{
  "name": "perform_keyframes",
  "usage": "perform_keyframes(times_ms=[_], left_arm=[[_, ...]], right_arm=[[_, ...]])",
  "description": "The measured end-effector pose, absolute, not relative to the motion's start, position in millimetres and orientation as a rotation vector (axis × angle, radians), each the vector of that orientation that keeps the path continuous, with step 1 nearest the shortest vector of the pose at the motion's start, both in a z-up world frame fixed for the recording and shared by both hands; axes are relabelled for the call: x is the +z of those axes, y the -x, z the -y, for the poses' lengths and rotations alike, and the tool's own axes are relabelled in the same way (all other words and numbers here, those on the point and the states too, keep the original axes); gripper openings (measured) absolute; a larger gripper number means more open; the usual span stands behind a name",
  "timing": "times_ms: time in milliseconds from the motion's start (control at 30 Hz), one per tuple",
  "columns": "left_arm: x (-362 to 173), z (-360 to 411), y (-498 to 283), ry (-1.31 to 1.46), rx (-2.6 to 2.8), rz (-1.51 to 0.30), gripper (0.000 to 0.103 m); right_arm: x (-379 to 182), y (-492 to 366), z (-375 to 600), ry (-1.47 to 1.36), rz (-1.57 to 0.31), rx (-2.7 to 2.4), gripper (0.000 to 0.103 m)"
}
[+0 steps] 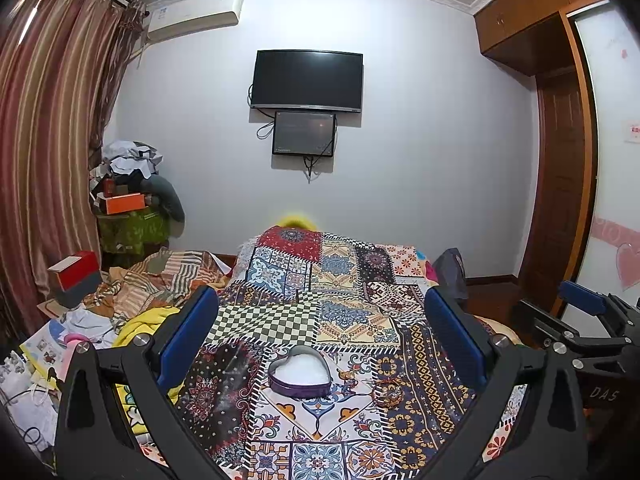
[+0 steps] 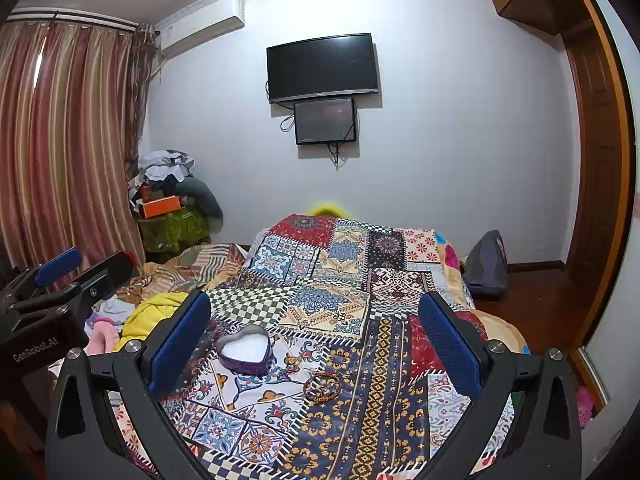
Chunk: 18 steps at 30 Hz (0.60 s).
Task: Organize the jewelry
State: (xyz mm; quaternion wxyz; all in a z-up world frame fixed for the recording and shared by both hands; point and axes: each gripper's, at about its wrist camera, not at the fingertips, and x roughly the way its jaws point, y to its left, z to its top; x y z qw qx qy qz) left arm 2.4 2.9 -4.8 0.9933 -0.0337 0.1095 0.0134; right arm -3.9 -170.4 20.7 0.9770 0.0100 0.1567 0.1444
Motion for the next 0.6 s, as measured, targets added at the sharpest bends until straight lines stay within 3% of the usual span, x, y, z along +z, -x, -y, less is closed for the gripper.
perform_keyframes(times_ms=[600], left_arm=[[-3.5,-2.3,-1.8,0.069,0.026,-0.221,0.103]], right_arm=[[20.1,3.8,169.2,-0.019,-0.317,0.291,0.103]])
